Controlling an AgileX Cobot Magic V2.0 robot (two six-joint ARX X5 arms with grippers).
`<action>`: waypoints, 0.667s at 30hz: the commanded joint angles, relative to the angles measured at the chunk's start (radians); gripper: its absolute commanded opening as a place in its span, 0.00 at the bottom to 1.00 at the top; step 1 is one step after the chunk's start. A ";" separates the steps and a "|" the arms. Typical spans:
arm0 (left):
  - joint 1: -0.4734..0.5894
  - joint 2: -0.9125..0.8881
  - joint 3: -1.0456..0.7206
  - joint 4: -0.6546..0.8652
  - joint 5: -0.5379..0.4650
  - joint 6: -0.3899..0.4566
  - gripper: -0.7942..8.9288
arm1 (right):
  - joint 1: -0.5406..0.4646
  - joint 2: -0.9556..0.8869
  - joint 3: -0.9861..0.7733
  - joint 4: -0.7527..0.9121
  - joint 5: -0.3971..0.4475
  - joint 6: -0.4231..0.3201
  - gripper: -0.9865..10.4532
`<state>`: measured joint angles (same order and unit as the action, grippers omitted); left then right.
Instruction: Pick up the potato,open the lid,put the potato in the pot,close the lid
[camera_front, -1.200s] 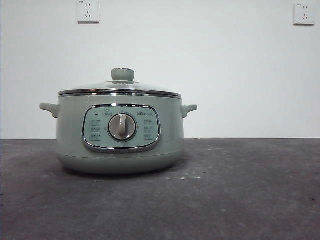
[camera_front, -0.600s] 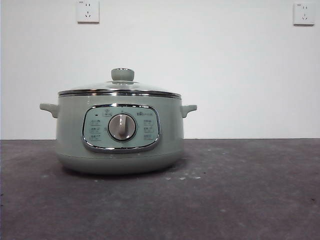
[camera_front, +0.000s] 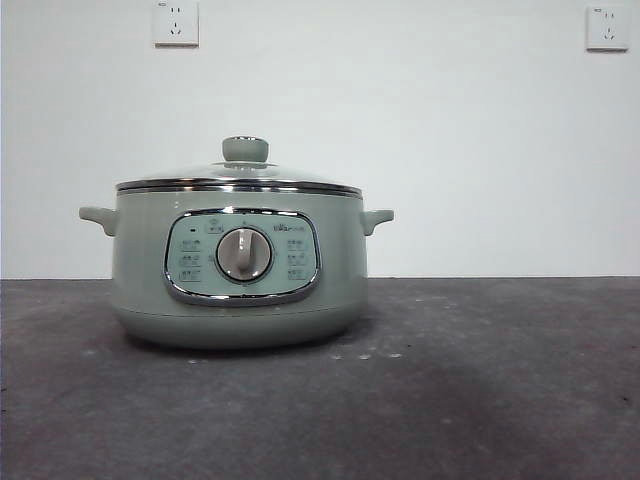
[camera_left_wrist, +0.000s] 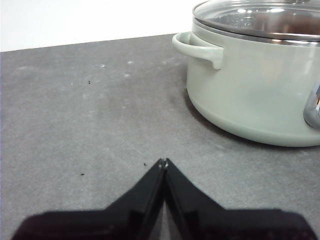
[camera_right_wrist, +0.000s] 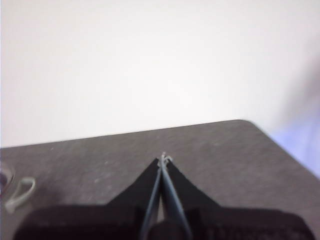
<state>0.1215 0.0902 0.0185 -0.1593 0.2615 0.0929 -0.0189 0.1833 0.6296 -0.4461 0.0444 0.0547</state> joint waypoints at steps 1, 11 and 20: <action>0.002 0.000 -0.010 0.006 0.000 -0.004 0.08 | -0.023 -0.051 -0.185 0.107 -0.056 -0.003 0.09; 0.002 0.000 -0.010 0.006 0.000 -0.004 0.08 | -0.023 -0.175 -0.557 0.290 -0.055 -0.003 0.09; 0.002 0.004 -0.010 0.006 0.000 -0.004 0.08 | -0.023 -0.175 -0.615 0.264 -0.050 -0.014 0.09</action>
<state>0.1215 0.0925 0.0185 -0.1589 0.2615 0.0929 -0.0402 0.0101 0.0235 -0.1860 -0.0071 0.0517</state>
